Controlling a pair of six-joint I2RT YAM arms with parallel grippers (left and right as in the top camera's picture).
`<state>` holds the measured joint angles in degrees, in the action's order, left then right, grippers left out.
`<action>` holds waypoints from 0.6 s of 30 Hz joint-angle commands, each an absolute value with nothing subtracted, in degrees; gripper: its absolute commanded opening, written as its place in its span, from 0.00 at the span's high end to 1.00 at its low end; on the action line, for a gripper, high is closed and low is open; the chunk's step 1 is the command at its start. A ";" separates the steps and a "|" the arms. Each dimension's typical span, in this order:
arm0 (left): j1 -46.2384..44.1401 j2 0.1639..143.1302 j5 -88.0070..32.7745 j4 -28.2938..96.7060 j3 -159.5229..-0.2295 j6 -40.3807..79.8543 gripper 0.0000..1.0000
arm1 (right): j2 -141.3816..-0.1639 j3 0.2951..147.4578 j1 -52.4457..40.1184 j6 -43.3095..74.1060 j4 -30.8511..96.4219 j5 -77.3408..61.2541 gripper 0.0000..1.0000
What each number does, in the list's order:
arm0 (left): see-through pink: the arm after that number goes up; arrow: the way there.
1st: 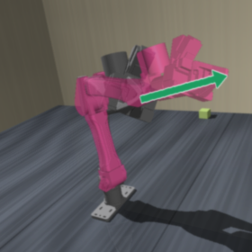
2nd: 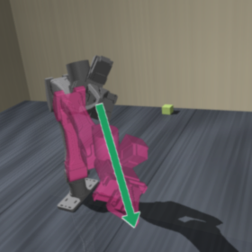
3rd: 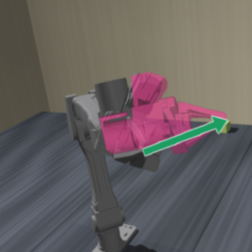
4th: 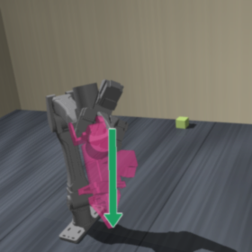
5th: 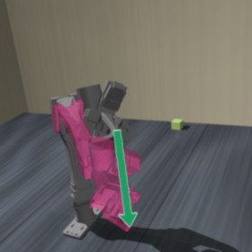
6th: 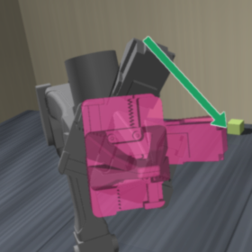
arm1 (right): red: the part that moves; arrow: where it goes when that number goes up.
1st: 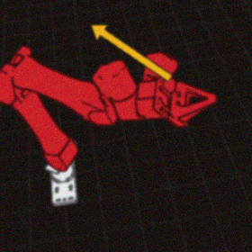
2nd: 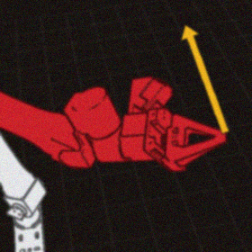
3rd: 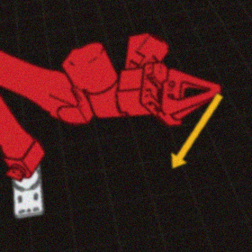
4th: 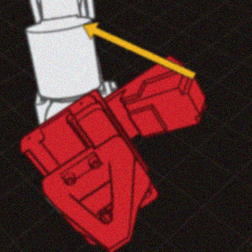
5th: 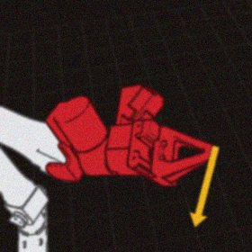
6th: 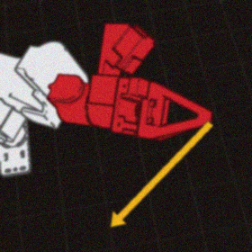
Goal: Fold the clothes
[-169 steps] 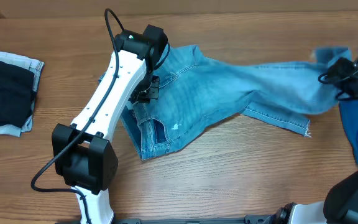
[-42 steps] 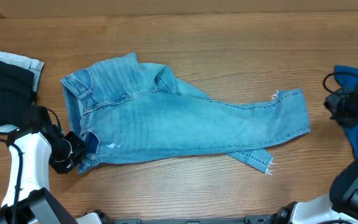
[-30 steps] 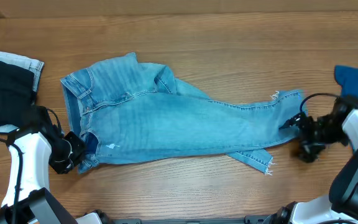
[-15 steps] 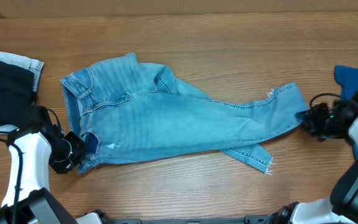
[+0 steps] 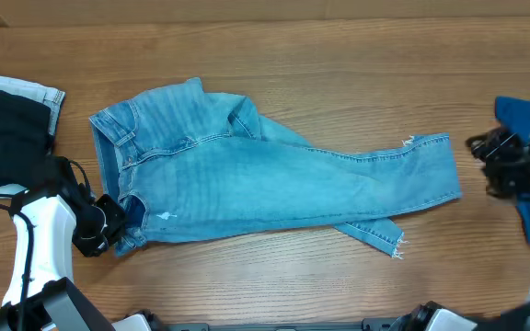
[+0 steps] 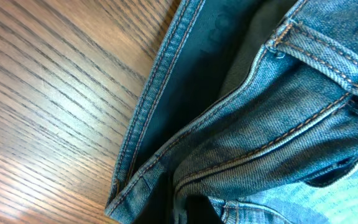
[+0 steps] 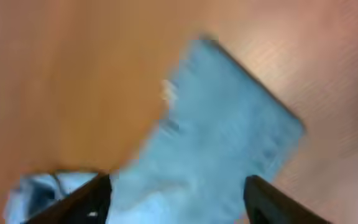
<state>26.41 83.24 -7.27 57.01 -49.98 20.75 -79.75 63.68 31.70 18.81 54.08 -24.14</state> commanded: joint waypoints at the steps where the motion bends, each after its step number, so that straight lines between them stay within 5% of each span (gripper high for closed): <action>1: 27.07 82.19 -5.98 56.80 -51.44 19.66 0.96 | -86.63 58.26 31.55 22.85 56.55 -21.91 0.21; 12: 27.07 82.19 -6.00 56.42 -51.44 19.68 0.96 | -95.22 45.01 31.55 30.22 33.04 -28.32 0.24; 16: 27.07 82.19 -6.00 56.31 -51.44 19.66 0.96 | -95.22 44.62 31.55 30.28 28.75 -29.69 0.71; 18: 27.07 82.19 -6.00 56.27 -51.44 19.68 0.96 | -95.22 44.62 31.55 30.28 28.91 -29.74 0.83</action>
<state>26.41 83.24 -7.25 56.60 -49.98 20.75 -94.89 45.08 31.68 29.89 29.32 -28.77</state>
